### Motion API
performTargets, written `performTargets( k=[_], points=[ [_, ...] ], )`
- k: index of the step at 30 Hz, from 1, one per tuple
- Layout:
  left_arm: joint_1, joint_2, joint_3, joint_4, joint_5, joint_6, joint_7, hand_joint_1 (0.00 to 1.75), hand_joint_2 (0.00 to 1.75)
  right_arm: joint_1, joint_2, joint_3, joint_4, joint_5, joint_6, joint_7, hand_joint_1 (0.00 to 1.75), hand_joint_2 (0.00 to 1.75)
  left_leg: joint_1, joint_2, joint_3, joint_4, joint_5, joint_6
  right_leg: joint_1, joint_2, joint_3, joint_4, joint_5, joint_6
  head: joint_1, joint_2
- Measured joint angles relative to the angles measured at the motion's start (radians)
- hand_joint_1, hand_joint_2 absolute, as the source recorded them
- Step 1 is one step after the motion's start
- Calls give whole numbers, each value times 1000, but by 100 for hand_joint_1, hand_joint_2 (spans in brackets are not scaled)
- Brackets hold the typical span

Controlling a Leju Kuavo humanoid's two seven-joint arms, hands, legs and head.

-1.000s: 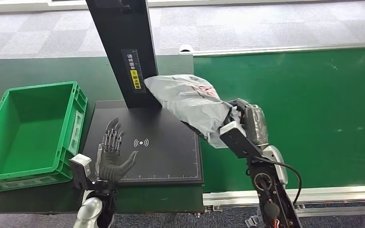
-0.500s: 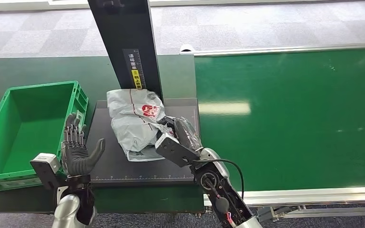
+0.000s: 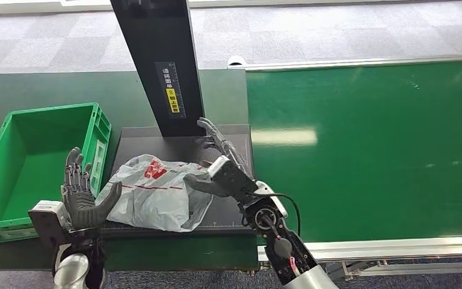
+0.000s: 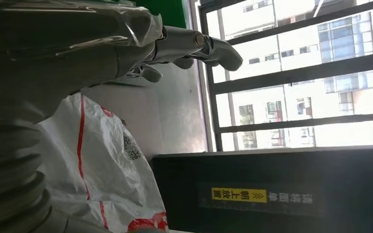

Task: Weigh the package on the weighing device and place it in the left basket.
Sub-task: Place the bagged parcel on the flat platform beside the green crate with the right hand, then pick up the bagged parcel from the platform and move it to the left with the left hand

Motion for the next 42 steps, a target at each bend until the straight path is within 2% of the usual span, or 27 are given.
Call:
performTargets(
  k=[2,5,8,11,15,23,27,31,35,42],
  points=[
    [12,1,-11,-10,-79,7,16,0,175,33,-24,-31,-86,-106,54,-32,0,175,0,0,0,0,0,0,0,0,0,0,0,0,0,0],
    [18,4,-42,-17,-212,10,65,0,175,78,-63,-77,-206,-195,83,-50,0,175,-1,0,0,0,0,1,-1,0,0,-1,0,0,0,0],
    [5,15,-101,4,-373,1,122,0,175,113,-100,-111,-304,-211,73,-63,0,175,-1,0,0,0,0,1,-1,0,1,-1,0,0,0,0],
    [-15,24,-167,56,-469,-8,138,0,175,136,-122,-132,-371,-212,64,-71,0,175,-1,1,1,0,0,1,-1,1,1,-1,0,0,0,0],
    [-27,30,-209,98,-483,-6,137,0,175,153,-138,-140,-415,-212,57,-74,0,175,-1,2,1,0,0,1,-1,2,1,-1,1,0,0,0],
    [-39,39,-234,131,-492,-10,137,0,175,163,-149,-150,-443,-212,55,-76,0,175,0,2,1,0,0,1,0,2,1,-1,1,0,0,0],
    [-53,54,-274,172,-607,-74,145,0,175,167,-151,-152,-452,-211,49,-91,0,175,-1,1,1,0,0,1,-1,1,1,-1,0,0,0,0],
    [-92,72,-339,283,-737,-96,146,0,175,168,-152,-154,-466,-210,47,-94,0,175,-1,1,1,0,0,1,-1,1,1,-1,0,0,0,0],
    [-161,89,-408,414,-846,-64,152,171,175,168,-151,-156,-484,-211,47,-93,0,175,-1,-5,5,0,0,1,-1,-4,7,-1,-1,1,0,0],
    [-293,93,-506,618,-884,-37,131,175,175,165,-150,-173,-504,-207,45,-89,0,175,-4,-22,24,-2,-6,7,-4,-21,33,-3,-13,6,0,0]
  ],
)
